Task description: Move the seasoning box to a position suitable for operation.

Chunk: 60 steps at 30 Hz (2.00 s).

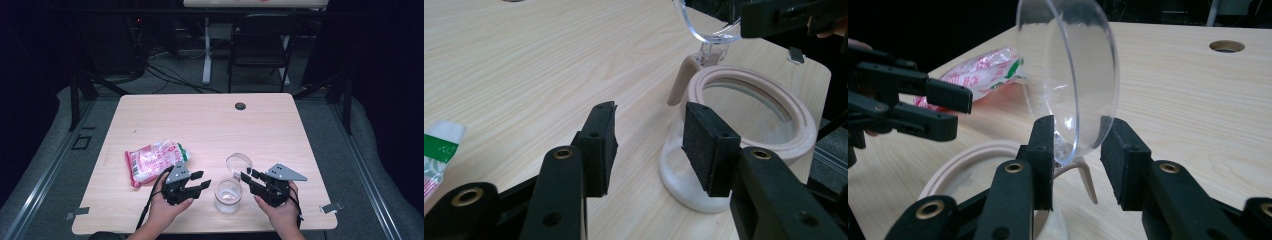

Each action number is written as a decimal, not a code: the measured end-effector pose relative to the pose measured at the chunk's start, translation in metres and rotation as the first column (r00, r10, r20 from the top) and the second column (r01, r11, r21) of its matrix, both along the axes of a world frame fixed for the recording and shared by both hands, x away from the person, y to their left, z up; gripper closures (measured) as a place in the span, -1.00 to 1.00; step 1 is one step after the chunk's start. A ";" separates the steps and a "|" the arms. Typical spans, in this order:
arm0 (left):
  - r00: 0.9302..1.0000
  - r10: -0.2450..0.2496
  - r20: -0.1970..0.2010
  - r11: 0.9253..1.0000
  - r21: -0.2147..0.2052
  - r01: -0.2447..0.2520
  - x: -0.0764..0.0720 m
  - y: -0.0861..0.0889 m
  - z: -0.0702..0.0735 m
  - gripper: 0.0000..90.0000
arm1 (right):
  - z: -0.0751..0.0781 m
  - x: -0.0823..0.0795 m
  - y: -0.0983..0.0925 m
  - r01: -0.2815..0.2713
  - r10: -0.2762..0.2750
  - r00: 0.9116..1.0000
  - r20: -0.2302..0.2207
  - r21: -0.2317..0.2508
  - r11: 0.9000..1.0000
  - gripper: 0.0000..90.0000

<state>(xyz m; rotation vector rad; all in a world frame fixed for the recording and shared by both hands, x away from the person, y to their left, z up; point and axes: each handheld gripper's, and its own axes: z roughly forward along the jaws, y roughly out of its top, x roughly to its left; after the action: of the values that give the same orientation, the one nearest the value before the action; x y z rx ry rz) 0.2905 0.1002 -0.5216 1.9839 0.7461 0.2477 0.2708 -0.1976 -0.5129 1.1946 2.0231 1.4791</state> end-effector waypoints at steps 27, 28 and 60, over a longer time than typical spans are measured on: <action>1.000 0.025 0.000 1.000 0.015 -0.025 -0.004 0.008 -0.002 0.26 | -0.015 0.027 0.010 -0.160 0.163 0.983 -0.088 0.043 0.986 0.46; 1.000 0.025 0.001 1.000 0.015 -0.025 -0.004 0.008 -0.002 0.26 | -0.015 0.028 0.010 -0.161 0.165 0.982 -0.089 0.044 0.986 0.47; 1.000 0.028 0.002 0.999 0.019 -0.028 -0.002 0.009 -0.002 0.26 | -0.009 0.043 0.010 -0.160 0.171 0.983 -0.073 0.132 0.978 0.70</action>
<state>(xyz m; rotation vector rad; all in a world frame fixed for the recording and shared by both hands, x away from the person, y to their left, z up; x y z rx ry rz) 0.2882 0.1096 -0.5232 1.9923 0.7732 0.2737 0.3138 -0.1876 -0.5216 1.1794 2.1594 1.6840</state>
